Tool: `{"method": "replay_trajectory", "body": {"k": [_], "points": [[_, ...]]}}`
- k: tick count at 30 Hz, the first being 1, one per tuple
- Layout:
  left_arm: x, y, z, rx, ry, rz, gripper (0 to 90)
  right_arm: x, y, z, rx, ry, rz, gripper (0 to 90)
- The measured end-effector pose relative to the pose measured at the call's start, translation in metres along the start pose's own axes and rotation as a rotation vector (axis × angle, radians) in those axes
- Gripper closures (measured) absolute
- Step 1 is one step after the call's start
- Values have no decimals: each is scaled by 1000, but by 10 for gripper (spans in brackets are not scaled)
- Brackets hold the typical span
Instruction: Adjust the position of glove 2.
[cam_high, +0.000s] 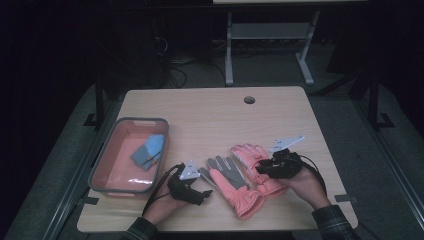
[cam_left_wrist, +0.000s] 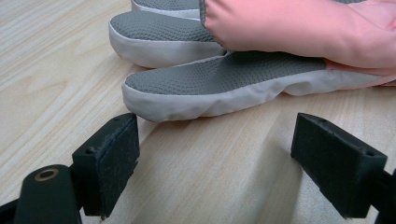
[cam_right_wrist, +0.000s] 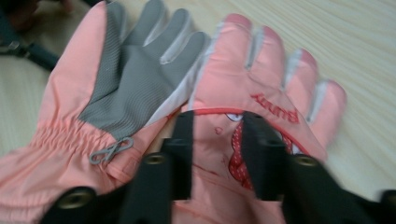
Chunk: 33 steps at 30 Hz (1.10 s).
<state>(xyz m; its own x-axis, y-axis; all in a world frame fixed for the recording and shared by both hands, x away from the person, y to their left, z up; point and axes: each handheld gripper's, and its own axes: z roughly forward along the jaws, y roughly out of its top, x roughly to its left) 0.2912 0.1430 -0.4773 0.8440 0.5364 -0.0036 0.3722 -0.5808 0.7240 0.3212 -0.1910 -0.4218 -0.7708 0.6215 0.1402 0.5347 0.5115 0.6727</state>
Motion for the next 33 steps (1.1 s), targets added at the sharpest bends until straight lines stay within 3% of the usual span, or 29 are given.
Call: {"method": "replay_trajectory", "body": {"k": [5, 11, 13, 16, 20, 24, 29, 33], "points": [[0, 0, 0, 0, -1, -2, 146, 6, -7, 3, 11, -89, 94, 534], [0, 0, 0, -1, 0, -2, 146, 7, -7, 12, 28, -96, 118, 544], [0, 0, 0, -1, -1, -2, 146, 6, -8, 17, 39, -90, 128, 566], [0, 0, 0, 0, -1, -3, 146, 7, -9, 23, 59, -107, 104, 615], [0, 0, 0, 0, -1, -2, 146, 8, -9, 27, 68, -132, 73, 771], [0, 0, 0, 2, -1, -1, 146, 5, -11, 24, 38, -109, 54, 883], [0, 0, 0, 1, 1, 4, 146, -2, -10, 12, -3, -57, 85, 894], [0, 0, 0, 0, 0, 1, 146, -3, -5, 1, -36, -52, 88, 896]]}}
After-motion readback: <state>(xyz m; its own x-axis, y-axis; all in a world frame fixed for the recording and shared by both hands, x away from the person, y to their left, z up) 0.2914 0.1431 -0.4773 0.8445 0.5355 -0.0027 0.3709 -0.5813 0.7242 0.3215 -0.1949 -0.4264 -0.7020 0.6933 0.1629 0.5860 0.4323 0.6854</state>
